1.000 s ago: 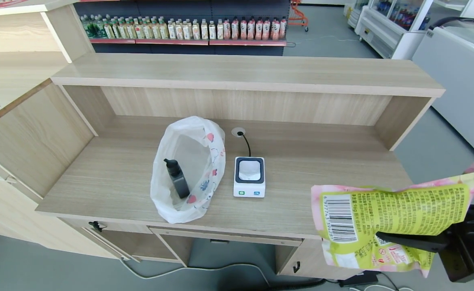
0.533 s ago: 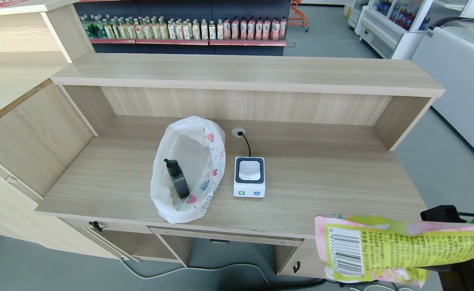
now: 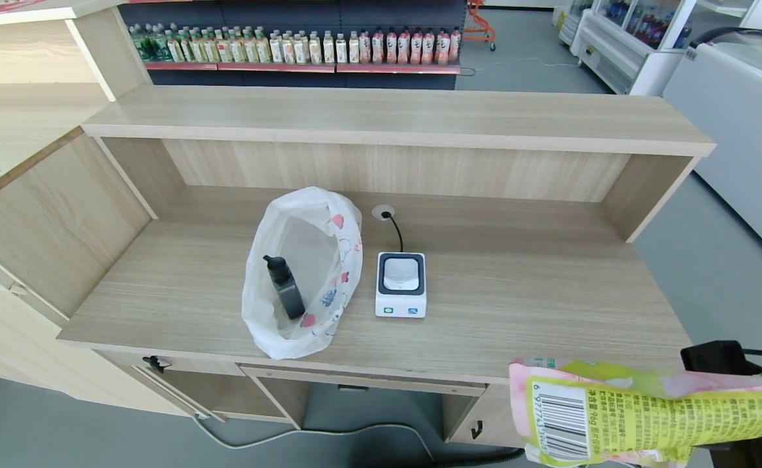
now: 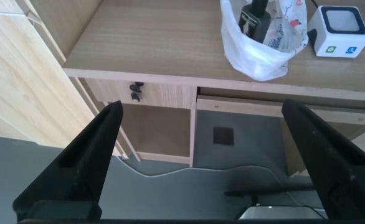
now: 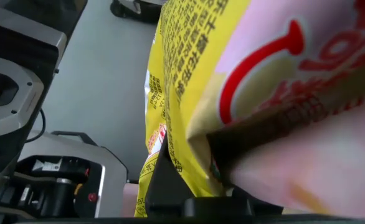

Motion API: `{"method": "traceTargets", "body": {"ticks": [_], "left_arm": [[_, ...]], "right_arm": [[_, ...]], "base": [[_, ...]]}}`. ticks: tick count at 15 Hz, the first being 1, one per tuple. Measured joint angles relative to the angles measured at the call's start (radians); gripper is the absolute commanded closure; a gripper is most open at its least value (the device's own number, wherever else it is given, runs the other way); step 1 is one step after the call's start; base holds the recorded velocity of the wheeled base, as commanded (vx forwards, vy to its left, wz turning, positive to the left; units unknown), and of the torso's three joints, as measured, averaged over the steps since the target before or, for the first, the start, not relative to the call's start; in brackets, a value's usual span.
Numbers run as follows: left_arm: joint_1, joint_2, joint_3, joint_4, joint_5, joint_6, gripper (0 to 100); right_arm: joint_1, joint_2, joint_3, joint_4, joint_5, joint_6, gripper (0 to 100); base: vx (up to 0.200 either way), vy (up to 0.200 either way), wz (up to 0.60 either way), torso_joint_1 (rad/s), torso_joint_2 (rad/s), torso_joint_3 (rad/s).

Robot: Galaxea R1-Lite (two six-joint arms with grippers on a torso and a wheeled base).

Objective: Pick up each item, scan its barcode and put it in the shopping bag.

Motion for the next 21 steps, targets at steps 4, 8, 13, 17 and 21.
{"method": "traceTargets", "body": {"ticks": [4, 8, 13, 17, 21], "left_arm": [[0.0, 0.0, 0.0, 0.0, 0.0, 0.0, 0], [0.0, 0.0, 0.0, 0.0, 0.0, 0.0, 0], [0.0, 0.0, 0.0, 0.0, 0.0, 0.0, 0], [0.0, 0.0, 0.0, 0.0, 0.0, 0.0, 0], [0.0, 0.0, 0.0, 0.0, 0.0, 0.0, 0]], "right_arm": [[0.004, 0.017, -0.026, 0.001, 0.0, 0.031, 100], [0.068, 0.047, -0.041, -0.006, 0.014, 0.039, 100], [0.086, 0.114, -0.058, -0.034, 0.042, 0.023, 100], [0.089, 0.139, -0.03, -0.032, 0.044, -0.003, 100], [0.09, 0.15, -0.001, -0.026, 0.054, -0.026, 100]], "base": [[0.0, 0.0, 0.0, 0.0, 0.0, 0.0], [0.0, 0.0, 0.0, 0.0, 0.0, 0.0], [0.0, 0.0, 0.0, 0.0, 0.0, 0.0], [0.0, 0.0, 0.0, 0.0, 0.0, 0.0], [0.0, 0.0, 0.0, 0.0, 0.0, 0.0]]}}
